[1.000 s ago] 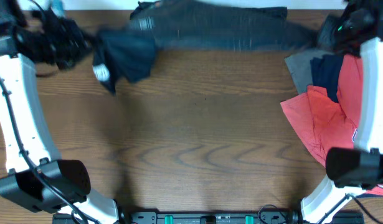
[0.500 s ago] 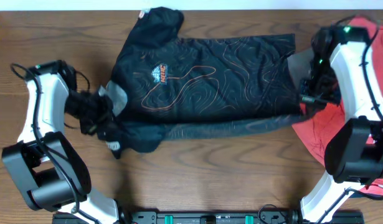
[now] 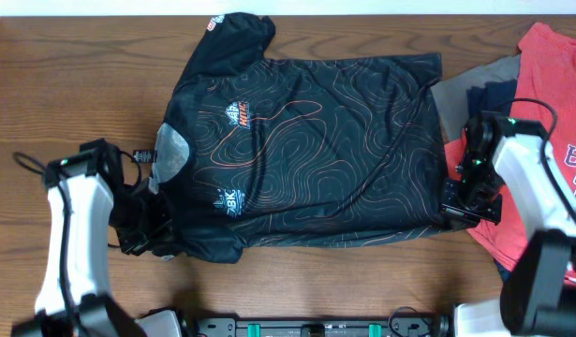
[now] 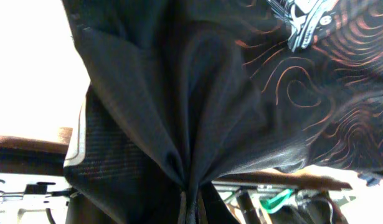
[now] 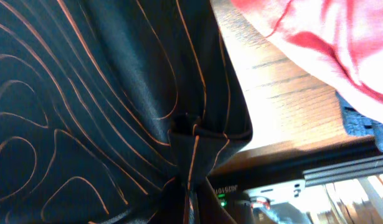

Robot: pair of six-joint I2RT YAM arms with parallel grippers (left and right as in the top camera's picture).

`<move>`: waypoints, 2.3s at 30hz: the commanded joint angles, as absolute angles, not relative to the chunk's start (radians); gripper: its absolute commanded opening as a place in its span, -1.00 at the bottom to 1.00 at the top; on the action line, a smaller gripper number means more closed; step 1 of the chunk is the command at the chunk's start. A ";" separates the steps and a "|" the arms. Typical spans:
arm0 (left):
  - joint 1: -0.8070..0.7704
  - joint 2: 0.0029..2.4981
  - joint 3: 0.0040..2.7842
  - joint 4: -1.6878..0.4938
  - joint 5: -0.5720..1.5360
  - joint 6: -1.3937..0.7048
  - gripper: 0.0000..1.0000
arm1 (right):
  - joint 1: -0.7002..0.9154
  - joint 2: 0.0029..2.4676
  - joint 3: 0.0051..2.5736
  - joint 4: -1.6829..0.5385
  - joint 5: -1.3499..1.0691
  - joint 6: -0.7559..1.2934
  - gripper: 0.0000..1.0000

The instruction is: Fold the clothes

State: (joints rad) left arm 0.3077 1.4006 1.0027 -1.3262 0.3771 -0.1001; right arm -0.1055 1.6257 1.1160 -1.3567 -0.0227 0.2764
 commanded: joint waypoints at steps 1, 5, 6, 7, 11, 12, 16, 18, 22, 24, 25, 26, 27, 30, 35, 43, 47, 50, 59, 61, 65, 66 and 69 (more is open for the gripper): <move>0.314 1.309 1.000 -1.309 0.351 -0.133 -0.88 | -0.112 1.542 1.110 -1.295 -0.023 0.287 -0.98; 0.314 1.253 1.000 -1.190 0.354 -0.145 -0.88 | -0.111 1.515 1.110 -1.125 -0.031 0.286 -0.98; 0.314 1.251 1.000 -1.147 0.355 -0.149 -0.88 | -0.111 1.517 1.110 -1.089 -0.031 0.286 -0.98; 0.314 1.252 1.000 -1.112 0.355 -0.157 -0.88 | -0.111 1.524 1.110 -1.051 -0.031 0.286 -0.98; 0.313 1.284 1.000 -0.964 0.358 -0.206 -0.88 | -0.109 1.547 1.110 -0.929 -0.035 0.285 -0.95; 0.313 1.297 1.000 -0.931 0.358 -0.216 -0.88 | -0.106 1.552 1.110 -0.904 -0.035 0.283 -0.95; 0.313 1.367 1.000 -0.815 0.408 -0.239 -0.88 | -0.097 1.583 1.110 -0.802 -0.035 0.283 -0.96; 0.312 1.417 1.000 -0.750 0.465 -0.239 -0.87 | -0.089 1.606 1.110 -0.760 -0.045 0.283 -0.97; 0.305 1.502 1.000 -0.645 0.522 -0.242 -0.88 | -0.078 1.655 1.110 -0.680 -0.057 0.283 -0.98; 0.296 1.538 1.000 -0.590 0.543 -0.242 -0.88 | -0.073 1.679 1.110 -0.635 -0.057 0.283 -0.98; 0.290 1.555 1.000 -0.558 0.543 -0.242 -0.88 | -0.071 1.691 1.110 -0.607 -0.056 0.283 -0.97; 0.284 1.570 1.000 -0.528 0.542 -0.242 -0.88 | -0.071 1.701 1.110 -0.583 -0.057 0.283 -0.98; 0.279 1.585 1.000 -0.496 0.542 -0.242 -0.87 | -0.072 1.709 1.110 -0.554 -0.057 0.283 -0.98; 0.263 1.618 1.000 -0.415 0.542 -0.242 -0.83 | -0.072 1.723 1.110 -0.482 -0.057 0.284 -0.97; 0.233 1.663 1.000 -0.309 0.539 -0.242 -0.66 | -0.072 1.736 1.110 -0.394 -0.057 0.284 -0.97; 0.216 1.706 1.000 -0.262 0.531 -0.242 -0.66 | -0.066 1.753 1.110 -0.342 -0.057 0.284 -0.83; 0.218 1.707 1.000 -0.275 0.531 -0.242 -0.66 | -0.065 1.755 1.110 -0.316 -0.057 0.284 -0.83; 0.218 1.707 1.000 -0.286 0.532 -0.242 -0.57 | -0.065 1.755 1.110 -0.294 -0.057 0.284 -0.82; 0.216 1.708 0.986 -0.411 0.531 -0.202 0.03 | -0.064 1.755 1.110 -0.285 -0.057 0.284 -0.84; 0.216 1.708 0.972 -0.410 0.531 -0.199 0.17 | -0.064 1.755 1.110 -0.298 -0.057 0.284 -0.80; 0.216 1.708 0.956 -0.411 0.532 -0.199 0.21 | -0.064 1.755 1.110 -0.388 -0.056 0.284 -0.64; 0.216 1.708 0.955 -0.411 0.532 -0.197 0.21 | -0.064 1.755 1.110 -0.411 -0.056 0.283 -0.59; 0.209 1.708 0.954 -0.411 0.532 -0.190 0.21 | -0.064 1.755 1.109 -0.473 -0.053 0.283 -0.53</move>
State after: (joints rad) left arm 0.2169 1.7020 0.9615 -0.4088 0.5392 -0.2100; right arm -0.0727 1.7462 1.1091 -0.4519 -0.0654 0.2806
